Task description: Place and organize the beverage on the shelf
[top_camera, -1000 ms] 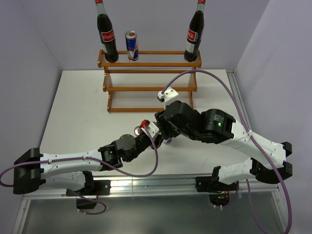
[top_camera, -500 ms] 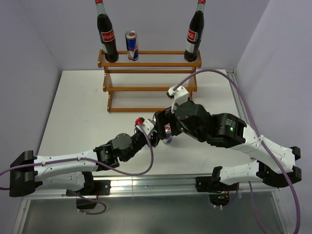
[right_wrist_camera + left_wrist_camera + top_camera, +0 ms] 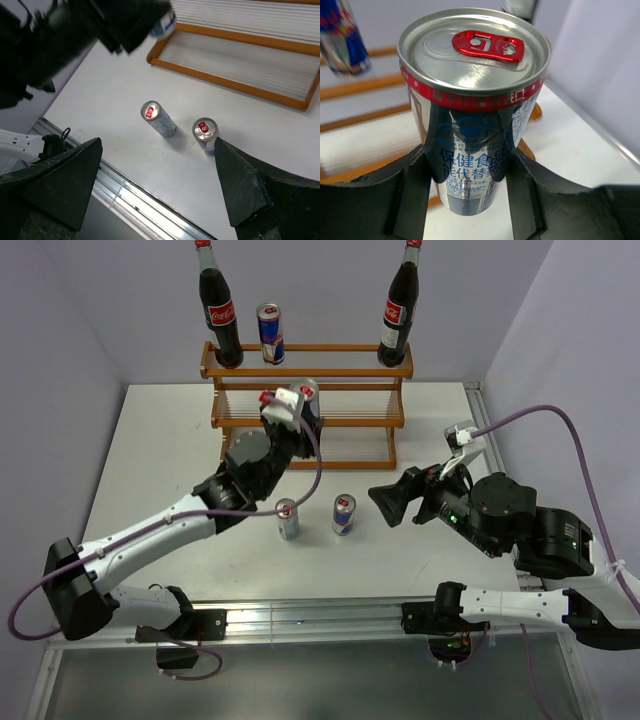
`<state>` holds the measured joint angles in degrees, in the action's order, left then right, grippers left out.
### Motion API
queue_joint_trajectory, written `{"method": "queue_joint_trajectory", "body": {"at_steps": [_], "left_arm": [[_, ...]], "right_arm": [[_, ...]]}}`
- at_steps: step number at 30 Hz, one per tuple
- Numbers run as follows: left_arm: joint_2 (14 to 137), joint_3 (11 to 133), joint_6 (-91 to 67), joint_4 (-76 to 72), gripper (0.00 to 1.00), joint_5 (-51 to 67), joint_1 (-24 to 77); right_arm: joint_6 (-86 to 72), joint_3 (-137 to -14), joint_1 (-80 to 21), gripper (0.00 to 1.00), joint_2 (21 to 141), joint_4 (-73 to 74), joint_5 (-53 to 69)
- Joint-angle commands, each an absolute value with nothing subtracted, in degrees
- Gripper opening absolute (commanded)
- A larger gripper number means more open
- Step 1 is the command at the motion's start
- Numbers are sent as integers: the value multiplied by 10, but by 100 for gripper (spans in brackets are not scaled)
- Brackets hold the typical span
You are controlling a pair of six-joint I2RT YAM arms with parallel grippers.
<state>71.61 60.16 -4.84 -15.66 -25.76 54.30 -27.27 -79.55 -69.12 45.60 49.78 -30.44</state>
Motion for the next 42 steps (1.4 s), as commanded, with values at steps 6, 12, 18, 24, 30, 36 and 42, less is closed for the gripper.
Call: {"method": "queue_joint_trajectory", "body": {"at_steps": [6,12,18,24,30,36,42], "left_arm": [[863,847,-54,-150,0,-268,464],[975,1010,-62,-99,0,-258,416],[1068,1121,-56,-66,0,-270,391],[1105,1148,-62,-63,0,-258,371],[1109,1127,-66,-80,0,-257,362],[1109,1104,-71,-96,0,-239,346],[1116,1097,-64,-98,0,-237,341]], "right_arm": [[-280,-744,-691,100,439,468,-330],[-279,-733,-691,100,421,469,-340],[-279,-729,-690,100,410,474,-351],[-280,-726,-691,100,410,475,-352],[-279,-720,-689,100,414,470,-347],[-281,-717,-690,100,424,479,-348],[-280,-715,-691,100,425,472,-341]]}}
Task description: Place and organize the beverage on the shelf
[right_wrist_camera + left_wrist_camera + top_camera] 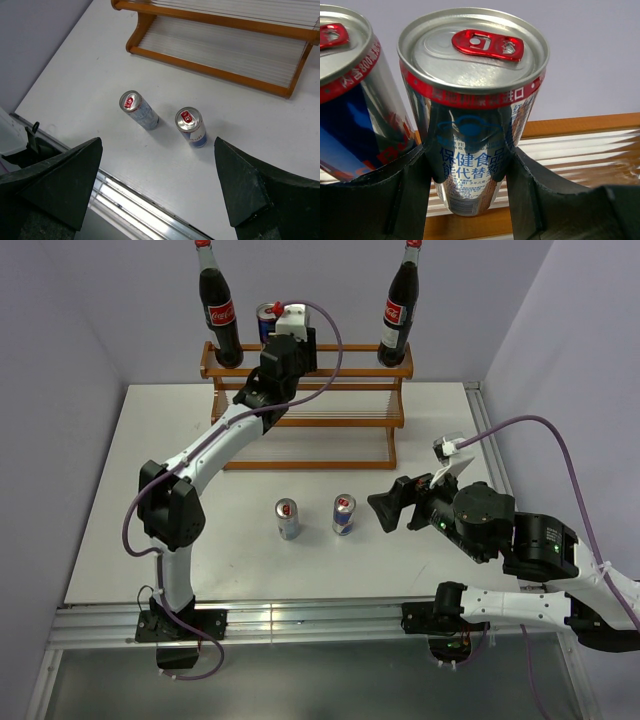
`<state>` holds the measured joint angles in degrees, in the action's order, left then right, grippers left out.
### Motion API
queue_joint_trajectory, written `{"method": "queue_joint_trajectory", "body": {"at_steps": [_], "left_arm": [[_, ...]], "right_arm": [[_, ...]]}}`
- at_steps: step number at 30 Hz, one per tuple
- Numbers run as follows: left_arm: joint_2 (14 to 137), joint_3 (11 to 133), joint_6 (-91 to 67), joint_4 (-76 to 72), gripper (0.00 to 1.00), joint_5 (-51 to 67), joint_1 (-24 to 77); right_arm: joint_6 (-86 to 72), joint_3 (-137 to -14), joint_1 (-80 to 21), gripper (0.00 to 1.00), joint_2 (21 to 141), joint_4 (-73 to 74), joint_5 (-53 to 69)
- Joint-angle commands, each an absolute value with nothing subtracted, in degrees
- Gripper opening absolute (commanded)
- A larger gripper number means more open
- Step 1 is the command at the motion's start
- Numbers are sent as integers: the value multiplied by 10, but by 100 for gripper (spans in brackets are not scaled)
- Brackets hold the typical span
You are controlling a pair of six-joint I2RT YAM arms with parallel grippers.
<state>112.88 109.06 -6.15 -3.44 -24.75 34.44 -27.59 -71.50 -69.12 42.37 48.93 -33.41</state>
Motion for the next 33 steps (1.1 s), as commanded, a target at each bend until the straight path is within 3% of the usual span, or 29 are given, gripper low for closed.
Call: {"method": "queue_joint_trajectory", "body": {"at_steps": [1,18,20,21,23,24,33], "left_arm": [[1117,1096,-65,-98,0,-237,340],[1138,1105,-72,-70,2,-232,332],[1132,1097,-72,-76,12,-229,333],[1129,1091,-73,-81,23,-227,333],[1121,1076,-74,-87,34,-223,333],[1119,1073,-74,-85,44,-222,333],[1094,1062,-68,-67,80,-225,344]], "right_arm": [[-279,-715,-690,100,427,472,-342],[-275,-713,-690,100,439,463,-328],[-276,-712,-690,100,439,465,-328],[-276,-711,-690,100,438,464,-328],[-276,-711,-690,100,437,462,-328],[-275,-712,-690,100,435,462,-326],[-275,-708,-689,100,439,454,-317]]}}
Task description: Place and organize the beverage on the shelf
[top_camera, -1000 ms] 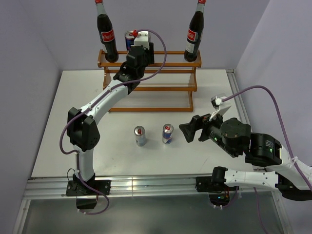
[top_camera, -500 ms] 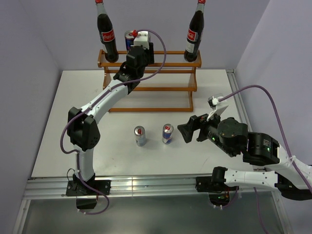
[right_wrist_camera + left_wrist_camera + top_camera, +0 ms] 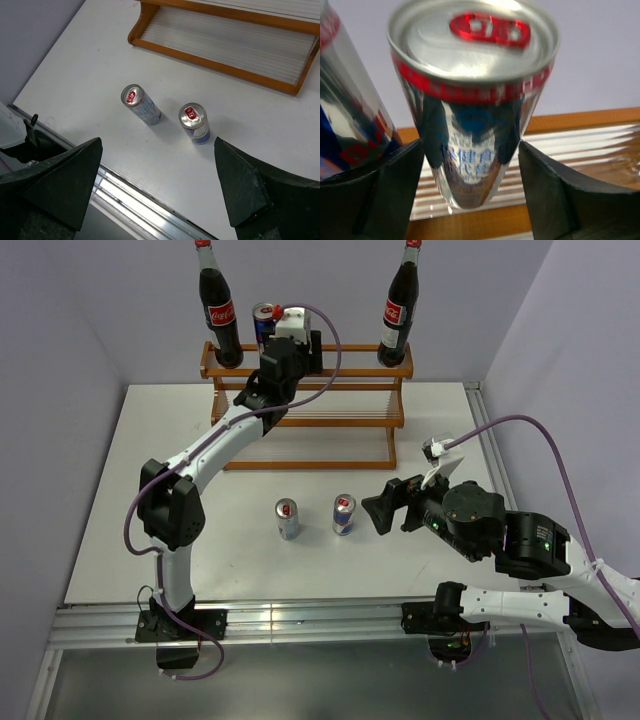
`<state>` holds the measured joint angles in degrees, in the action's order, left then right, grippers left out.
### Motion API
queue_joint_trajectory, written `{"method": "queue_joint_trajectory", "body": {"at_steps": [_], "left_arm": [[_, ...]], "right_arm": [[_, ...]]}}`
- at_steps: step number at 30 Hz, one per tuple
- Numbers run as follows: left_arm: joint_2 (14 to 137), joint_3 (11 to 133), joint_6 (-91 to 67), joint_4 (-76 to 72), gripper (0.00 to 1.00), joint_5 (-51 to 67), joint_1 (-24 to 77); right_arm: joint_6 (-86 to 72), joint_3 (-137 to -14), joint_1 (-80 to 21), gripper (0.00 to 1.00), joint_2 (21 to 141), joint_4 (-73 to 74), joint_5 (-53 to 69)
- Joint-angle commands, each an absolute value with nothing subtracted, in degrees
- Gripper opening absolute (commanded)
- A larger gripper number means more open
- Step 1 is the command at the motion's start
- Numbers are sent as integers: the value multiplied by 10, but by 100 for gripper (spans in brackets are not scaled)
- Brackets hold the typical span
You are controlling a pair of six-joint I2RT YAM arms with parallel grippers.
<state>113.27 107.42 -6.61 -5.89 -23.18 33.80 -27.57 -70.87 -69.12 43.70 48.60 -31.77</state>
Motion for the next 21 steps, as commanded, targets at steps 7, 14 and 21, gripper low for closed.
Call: {"method": "queue_joint_trajectory", "body": {"at_steps": [7,14,21], "left_arm": [[1076,1046,-69,-61,83,-221,347],[1027,1013,-93,-61,93,-236,359],[971,991,-137,-4,100,-257,369]], "right_arm": [[-272,-709,-689,100,446,454,-312],[-270,-705,-689,100,454,447,-309],[-274,-686,-682,100,477,443,-319]]}}
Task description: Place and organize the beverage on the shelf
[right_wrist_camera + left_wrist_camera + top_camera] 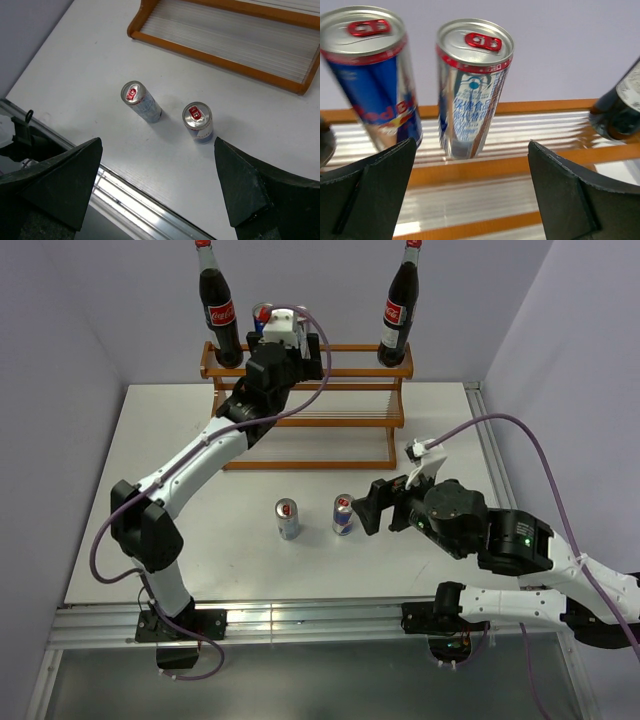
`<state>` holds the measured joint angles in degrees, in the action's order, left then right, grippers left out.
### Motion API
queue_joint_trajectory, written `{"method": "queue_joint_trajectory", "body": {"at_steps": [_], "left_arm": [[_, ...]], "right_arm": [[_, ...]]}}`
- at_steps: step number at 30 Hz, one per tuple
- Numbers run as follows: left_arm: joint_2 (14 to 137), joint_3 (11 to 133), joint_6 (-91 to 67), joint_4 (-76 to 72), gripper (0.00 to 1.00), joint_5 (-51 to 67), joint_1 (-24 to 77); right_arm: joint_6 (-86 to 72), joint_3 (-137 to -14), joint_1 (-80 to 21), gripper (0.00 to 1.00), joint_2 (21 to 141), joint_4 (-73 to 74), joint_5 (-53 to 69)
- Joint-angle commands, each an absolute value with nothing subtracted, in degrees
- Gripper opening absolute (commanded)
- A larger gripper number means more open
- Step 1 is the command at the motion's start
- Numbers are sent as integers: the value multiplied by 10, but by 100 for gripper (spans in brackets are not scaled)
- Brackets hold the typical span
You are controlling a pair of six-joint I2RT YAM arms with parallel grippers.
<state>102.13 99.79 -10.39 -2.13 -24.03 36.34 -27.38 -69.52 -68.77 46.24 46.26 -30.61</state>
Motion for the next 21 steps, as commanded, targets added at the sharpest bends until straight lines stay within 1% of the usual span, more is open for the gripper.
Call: {"method": "queue_joint_trajectory", "body": {"at_steps": [1,3,8,12,16,19,21], "left_arm": [[949,986,-150,21,100,-258,371],[926,977,-169,51,100,-272,381],[835,964,-231,208,100,-258,385],[756,898,-243,290,100,-269,385],[686,861,-254,387,100,-301,385],[638,821,-239,430,99,-308,384],[591,768,-216,418,100,-313,384]], "right_arm": [[-277,-679,-681,100,481,441,-323],[-279,-667,-679,100,488,426,-325],[-286,-650,-659,100,526,407,-330],[-301,-636,-645,100,565,386,-347],[-313,-606,-642,100,573,356,-366],[-320,-612,-640,100,581,365,-372],[-323,-612,-639,100,585,372,-373]]}}
